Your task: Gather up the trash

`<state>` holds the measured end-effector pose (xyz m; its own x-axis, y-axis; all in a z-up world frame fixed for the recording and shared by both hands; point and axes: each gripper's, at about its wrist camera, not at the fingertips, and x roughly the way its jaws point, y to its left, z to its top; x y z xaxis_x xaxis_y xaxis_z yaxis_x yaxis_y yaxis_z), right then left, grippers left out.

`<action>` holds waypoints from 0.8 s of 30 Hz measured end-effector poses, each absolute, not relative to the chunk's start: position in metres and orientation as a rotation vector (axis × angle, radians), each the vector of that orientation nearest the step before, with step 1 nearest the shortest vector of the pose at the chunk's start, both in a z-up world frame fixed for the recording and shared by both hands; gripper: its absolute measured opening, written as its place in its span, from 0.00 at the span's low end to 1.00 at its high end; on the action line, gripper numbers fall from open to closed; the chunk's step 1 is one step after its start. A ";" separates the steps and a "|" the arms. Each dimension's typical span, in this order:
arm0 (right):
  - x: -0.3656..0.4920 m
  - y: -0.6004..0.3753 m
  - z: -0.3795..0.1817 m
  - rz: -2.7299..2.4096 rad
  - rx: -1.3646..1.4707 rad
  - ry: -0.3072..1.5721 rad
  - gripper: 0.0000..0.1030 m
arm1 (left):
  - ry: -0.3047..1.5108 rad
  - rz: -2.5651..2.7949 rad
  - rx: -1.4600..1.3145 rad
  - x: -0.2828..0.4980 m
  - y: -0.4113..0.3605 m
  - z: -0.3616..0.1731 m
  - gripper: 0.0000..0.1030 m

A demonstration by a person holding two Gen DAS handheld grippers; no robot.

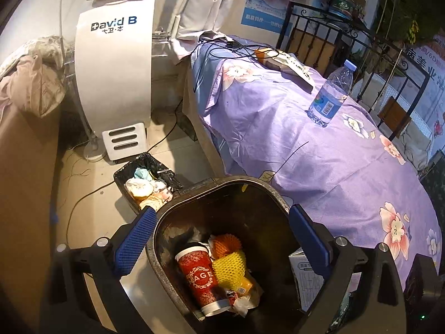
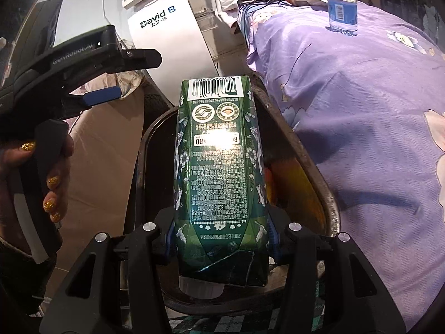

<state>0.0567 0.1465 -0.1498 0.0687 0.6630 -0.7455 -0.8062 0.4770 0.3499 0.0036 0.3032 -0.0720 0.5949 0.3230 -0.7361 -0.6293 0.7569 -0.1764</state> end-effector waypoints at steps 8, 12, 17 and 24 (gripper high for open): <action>0.046 0.174 -0.164 1.143 -0.225 1.050 0.48 | 0.734 0.596 -0.463 -0.005 0.313 -0.072 0.92; 0.048 0.183 -0.170 1.154 -0.242 1.082 0.49 | 0.733 0.597 -0.470 -0.006 0.314 -0.073 0.92; 0.050 0.181 -0.176 1.153 -0.185 1.096 0.69 | 0.741 0.588 -0.466 -0.005 0.310 -0.076 0.92; 0.050 0.159 -0.167 1.125 -0.134 1.059 0.70 | 0.743 0.591 -0.459 -0.006 0.308 -0.078 0.92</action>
